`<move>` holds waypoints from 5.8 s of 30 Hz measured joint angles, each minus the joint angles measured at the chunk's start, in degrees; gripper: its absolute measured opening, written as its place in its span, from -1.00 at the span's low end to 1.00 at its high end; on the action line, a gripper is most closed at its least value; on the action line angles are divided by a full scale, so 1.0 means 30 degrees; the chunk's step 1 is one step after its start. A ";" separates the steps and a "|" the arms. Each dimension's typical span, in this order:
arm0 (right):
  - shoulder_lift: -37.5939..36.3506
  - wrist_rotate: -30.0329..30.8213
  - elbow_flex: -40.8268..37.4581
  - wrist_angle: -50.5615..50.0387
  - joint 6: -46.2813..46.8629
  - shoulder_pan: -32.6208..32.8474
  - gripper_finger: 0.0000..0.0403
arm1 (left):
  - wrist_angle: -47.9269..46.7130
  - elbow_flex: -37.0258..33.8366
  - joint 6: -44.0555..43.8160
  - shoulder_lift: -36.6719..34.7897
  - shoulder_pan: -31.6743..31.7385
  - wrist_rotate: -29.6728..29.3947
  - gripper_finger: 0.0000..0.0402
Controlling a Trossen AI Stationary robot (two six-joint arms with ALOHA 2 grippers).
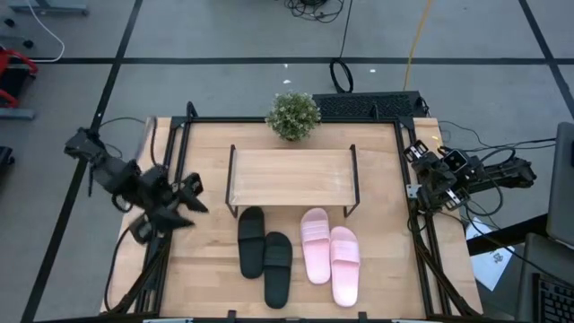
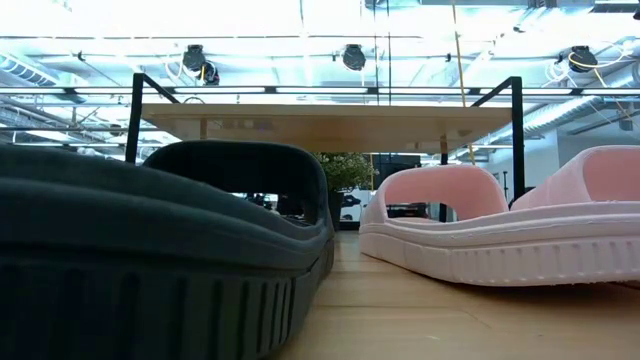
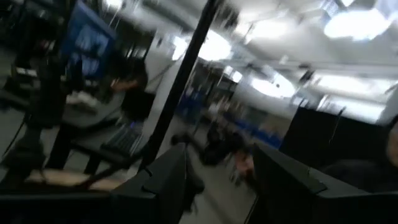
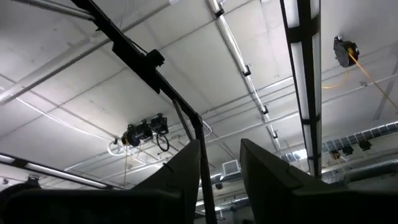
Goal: Pick and place slides into the shelf
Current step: Put the black slide on the shelf
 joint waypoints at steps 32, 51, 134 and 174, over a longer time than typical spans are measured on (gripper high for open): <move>-0.0002 -0.0087 0.0007 -0.1310 0.4622 0.0000 -0.47 | -2.6424 1.2768 -1.9798 1.9351 -0.3343 -0.3577 -0.06; 0.0000 -0.0066 0.0007 -0.4189 0.2306 0.0000 -0.47 | -2.7801 1.2675 -1.5030 2.0138 -0.0734 -0.4842 -0.06; 0.0000 0.0000 0.0007 -0.8863 -0.2364 -0.0007 -0.47 | -2.4925 0.9329 -1.1425 2.0145 0.1751 -0.2799 -0.06; 0.0000 0.0066 0.0007 -1.1599 -0.2503 -0.0007 -0.47 | -2.8974 1.2693 -1.4196 2.4342 0.1877 -0.3197 -0.06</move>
